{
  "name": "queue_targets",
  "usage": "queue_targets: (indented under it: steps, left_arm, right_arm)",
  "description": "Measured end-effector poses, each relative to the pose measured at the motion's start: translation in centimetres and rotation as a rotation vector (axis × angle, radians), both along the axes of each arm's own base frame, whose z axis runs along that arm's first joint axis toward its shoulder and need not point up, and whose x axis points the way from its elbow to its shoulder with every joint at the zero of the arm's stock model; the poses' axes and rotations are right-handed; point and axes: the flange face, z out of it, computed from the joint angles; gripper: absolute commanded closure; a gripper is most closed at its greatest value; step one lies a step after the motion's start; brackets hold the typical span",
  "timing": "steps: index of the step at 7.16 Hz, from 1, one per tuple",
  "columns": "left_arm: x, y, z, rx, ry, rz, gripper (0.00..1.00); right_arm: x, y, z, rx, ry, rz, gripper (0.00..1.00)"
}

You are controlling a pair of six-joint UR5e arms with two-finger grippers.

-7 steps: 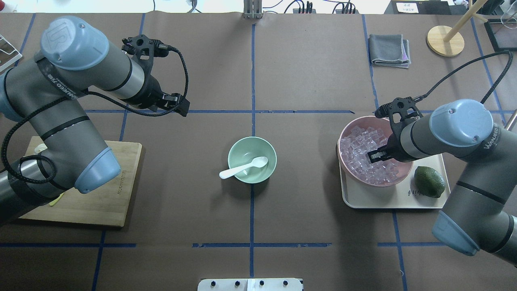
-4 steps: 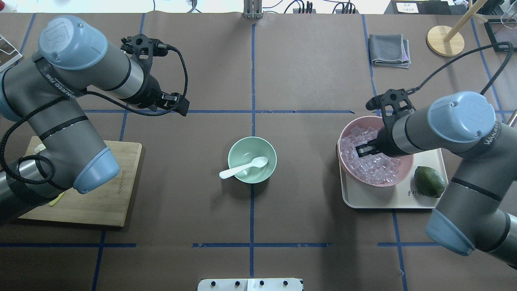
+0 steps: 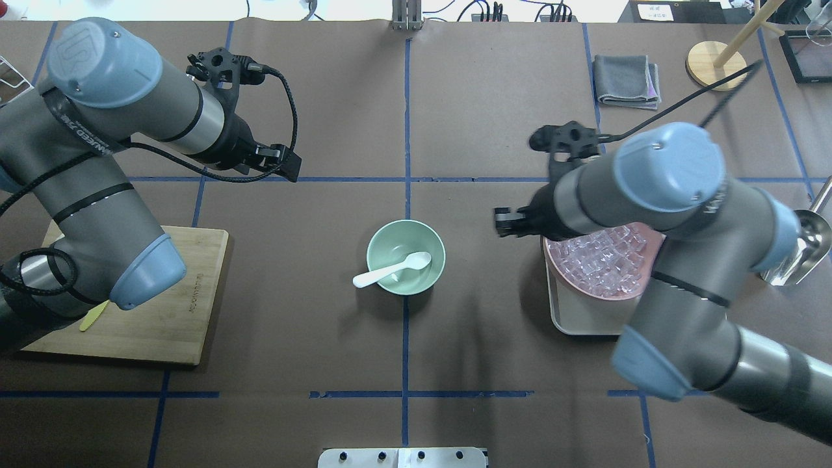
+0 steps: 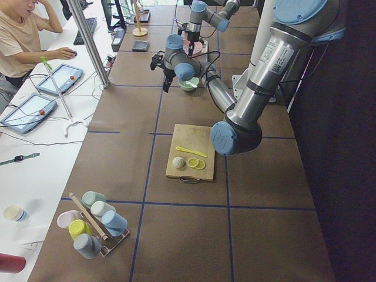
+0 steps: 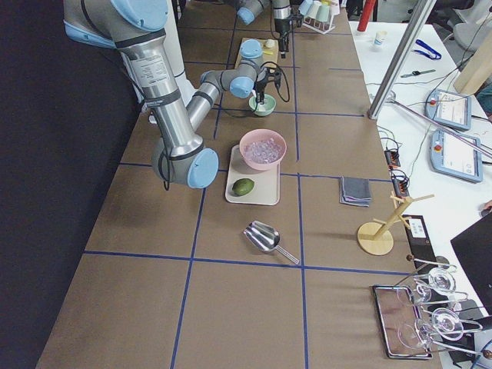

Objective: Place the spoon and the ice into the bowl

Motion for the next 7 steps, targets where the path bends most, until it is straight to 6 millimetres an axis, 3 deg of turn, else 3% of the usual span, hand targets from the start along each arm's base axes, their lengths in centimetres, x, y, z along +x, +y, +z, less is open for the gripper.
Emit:
queue_targets:
  steps: [1,2,3,5,6,7]
  left_arm:
    - [-0.5,-0.2,-0.1,0.002,0.003,-0.006,0.13]
    - [-0.6,-0.3,-0.2,0.003,0.004,-0.009,0.12]
    - [-0.7,-0.3,-0.1,0.002,0.004,-0.010,0.12]
    - [-0.7,-0.3,-0.1,0.002,0.002,-0.010,0.12]
    - [-0.7,-0.4,0.0,0.002,0.001,-0.011,0.12]
    - [-0.8,-0.4,0.0,0.002,0.001,-0.012,0.12]
  right_arm:
    - [-3.0,0.4,-1.4,-0.011,-0.002,0.019,0.97]
    - [-5.3,0.3,-2.6,-0.013,0.002,0.030,0.11]
    - [-7.0,-0.2,-3.1,-0.015,0.013,0.037,0.00]
    - [-7.9,-0.7,-3.0,-0.021,0.026,0.040,0.00]
    - [-6.9,-0.4,-2.1,-0.021,0.028,0.038,0.00]
    - [-4.1,0.0,-0.3,-0.022,0.026,0.035,0.00]
